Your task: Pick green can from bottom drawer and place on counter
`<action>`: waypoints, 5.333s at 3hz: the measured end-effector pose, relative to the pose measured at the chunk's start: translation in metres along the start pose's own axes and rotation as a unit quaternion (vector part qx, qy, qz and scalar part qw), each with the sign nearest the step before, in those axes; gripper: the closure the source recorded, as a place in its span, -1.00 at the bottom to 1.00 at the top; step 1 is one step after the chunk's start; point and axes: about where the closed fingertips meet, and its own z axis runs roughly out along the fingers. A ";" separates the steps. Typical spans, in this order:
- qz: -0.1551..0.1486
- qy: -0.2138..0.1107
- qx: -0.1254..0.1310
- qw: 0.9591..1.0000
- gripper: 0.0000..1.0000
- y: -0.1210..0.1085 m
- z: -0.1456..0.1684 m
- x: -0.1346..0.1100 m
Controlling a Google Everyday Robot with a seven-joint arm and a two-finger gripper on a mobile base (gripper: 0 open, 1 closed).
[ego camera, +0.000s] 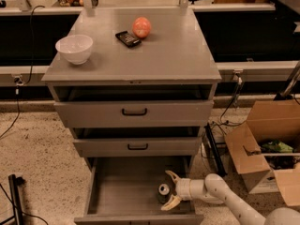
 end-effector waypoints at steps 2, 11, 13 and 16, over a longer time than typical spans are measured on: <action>-0.004 0.021 0.005 1.000 -1.00 0.000 0.004 0.003; 0.011 0.042 -0.023 0.999 -0.70 0.006 0.020 0.014; 0.013 0.048 -0.027 0.998 -1.00 0.004 0.022 0.020; 0.016 0.037 -0.032 0.999 0.21 0.008 0.027 0.021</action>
Offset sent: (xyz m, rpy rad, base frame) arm 0.0033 -0.0023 -0.0088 -0.1147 -0.0089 -0.0284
